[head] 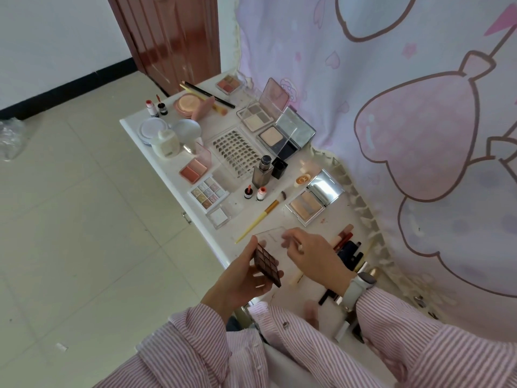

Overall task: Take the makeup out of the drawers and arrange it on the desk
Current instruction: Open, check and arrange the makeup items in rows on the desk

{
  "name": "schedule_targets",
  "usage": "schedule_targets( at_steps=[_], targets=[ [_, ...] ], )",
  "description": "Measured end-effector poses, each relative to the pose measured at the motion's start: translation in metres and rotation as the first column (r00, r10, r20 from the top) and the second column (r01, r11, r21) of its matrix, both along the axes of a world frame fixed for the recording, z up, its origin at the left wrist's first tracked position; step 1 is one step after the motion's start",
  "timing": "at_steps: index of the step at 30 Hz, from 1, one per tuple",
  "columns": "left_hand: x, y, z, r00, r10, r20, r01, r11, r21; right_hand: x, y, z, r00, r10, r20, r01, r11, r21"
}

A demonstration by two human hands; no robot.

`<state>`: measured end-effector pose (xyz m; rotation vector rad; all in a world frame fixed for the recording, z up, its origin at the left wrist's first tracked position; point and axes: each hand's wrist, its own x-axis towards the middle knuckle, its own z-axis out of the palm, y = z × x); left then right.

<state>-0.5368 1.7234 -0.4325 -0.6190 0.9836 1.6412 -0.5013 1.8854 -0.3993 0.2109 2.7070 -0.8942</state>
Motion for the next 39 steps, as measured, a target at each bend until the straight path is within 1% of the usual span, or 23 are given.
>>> schedule_targets(
  at_steps=[3, 5, 8, 9, 11, 13, 14, 16, 18, 19, 21, 22, 23, 25, 26, 28, 33, 34, 35, 36, 37, 38, 39],
  targets=[
    [-0.001, -0.004, -0.003, 0.998, -0.05, 0.043, 0.05, 0.999, 0.01, -0.005, 0.01, -0.001, 0.995, -0.098, 0.032, 0.099, 0.994, -0.05],
    [-0.003, -0.002, -0.003, 1.0, -0.012, 0.016, 0.013, 0.998, -0.068, -0.01, 0.016, -0.003, 0.985, -0.158, 0.07, 0.165, 0.982, -0.095],
    [-0.003, 0.005, -0.003, 0.985, 0.063, -0.16, -0.105, 0.956, -0.274, -0.018, 0.024, -0.008, 0.976, -0.208, 0.071, 0.213, 0.974, -0.072],
    [-0.003, 0.007, -0.003, 0.97, 0.047, -0.238, -0.125, 0.937, -0.327, -0.021, 0.026, -0.009, 0.975, -0.214, 0.061, 0.218, 0.974, -0.055],
    [-0.001, 0.01, -0.003, 0.913, -0.068, -0.401, -0.118, 0.9, -0.42, -0.029, 0.028, -0.011, 0.973, -0.227, 0.047, 0.229, 0.973, -0.039],
    [0.0, 0.011, -0.006, 0.793, -0.28, -0.54, -0.073, 0.837, -0.542, -0.035, 0.028, -0.012, 0.971, -0.238, 0.01, 0.238, 0.97, -0.04],
    [0.001, 0.012, -0.007, 0.706, -0.392, -0.589, -0.066, 0.792, -0.607, -0.037, 0.028, -0.012, 0.97, -0.244, -0.021, 0.243, 0.969, -0.037],
    [0.005, 0.012, -0.01, 0.49, -0.599, -0.634, -0.078, 0.693, -0.716, -0.039, 0.028, -0.011, 0.963, -0.262, -0.065, 0.26, 0.965, -0.027],
    [0.012, 0.01, -0.013, 0.276, -0.762, -0.586, -0.09, 0.586, -0.805, -0.035, 0.028, -0.01, 0.945, -0.307, -0.108, 0.306, 0.952, -0.029],
    [0.016, 0.009, -0.016, 0.187, -0.825, -0.533, -0.097, 0.524, -0.846, -0.03, 0.027, -0.009, 0.926, -0.353, -0.137, 0.353, 0.935, -0.024],
    [0.024, 0.005, -0.022, 0.052, -0.91, -0.411, -0.112, 0.404, -0.908, -0.015, 0.026, -0.01, 0.891, -0.407, -0.204, 0.419, 0.908, 0.02],
    [0.027, 0.003, -0.023, -0.004, -0.928, -0.373, -0.124, 0.37, -0.921, -0.004, 0.026, -0.012, 0.906, -0.366, -0.211, 0.388, 0.919, 0.075],
    [0.029, 0.001, -0.026, -0.049, -0.934, -0.353, -0.135, 0.357, -0.924, 0.008, 0.026, -0.016, 0.942, -0.275, -0.19, 0.304, 0.942, 0.144],
    [0.034, -0.003, -0.036, -0.117, -0.942, -0.315, -0.175, 0.331, -0.927, 0.03, 0.026, -0.027, 0.99, 0.01, -0.137, 0.033, 0.951, 0.308],
    [0.036, -0.005, -0.038, -0.127, -0.941, -0.313, -0.178, 0.332, -0.926, 0.04, 0.026, -0.034, 0.985, 0.133, -0.111, -0.08, 0.917, 0.39],
    [0.038, -0.01, -0.039, -0.152, -0.927, -0.342, -0.189, 0.367, -0.911, 0.049, 0.024, -0.041, 0.968, 0.25, -0.023, -0.203, 0.832, 0.517],
    [0.039, -0.02, -0.036, -0.192, -0.901, -0.388, -0.123, 0.414, -0.902, 0.048, 0.021, -0.042, 0.95, 0.309, 0.044, -0.264, 0.721, 0.64],
    [0.039, -0.02, -0.036, -0.195, -0.897, -0.398, -0.108, 0.423, -0.9, 0.048, 0.02, -0.041, 0.95, 0.309, 0.047, -0.264, 0.712, 0.65],
    [0.039, -0.021, -0.034, -0.167, -0.887, -0.431, -0.081, 0.448, -0.89, 0.048, 0.017, -0.039, 0.953, 0.299, 0.041, -0.255, 0.725, 0.639],
    [0.04, -0.022, -0.031, -0.125, -0.865, -0.486, -0.066, 0.496, -0.866, 0.049, 0.014, -0.036, 0.96, 0.28, 0.016, -0.234, 0.769, 0.595],
    [0.042, -0.024, -0.027, -0.065, -0.829, -0.556, -0.072, 0.559, -0.826, 0.051, 0.009, -0.032, 0.973, 0.228, -0.022, -0.188, 0.85, 0.492],
    [0.044, -0.025, -0.021, -0.006, -0.773, -0.635, -0.092, 0.633, -0.769, 0.052, 0.004, -0.026, 0.993, 0.12, -0.002, -0.113, 0.937, 0.33],
    [0.048, -0.025, -0.015, 0.049, -0.71, -0.702, -0.096, 0.697, -0.711, 0.055, -0.003, -0.02, 0.998, 0.028, 0.059, -0.037, 0.989, 0.146]
  ],
)
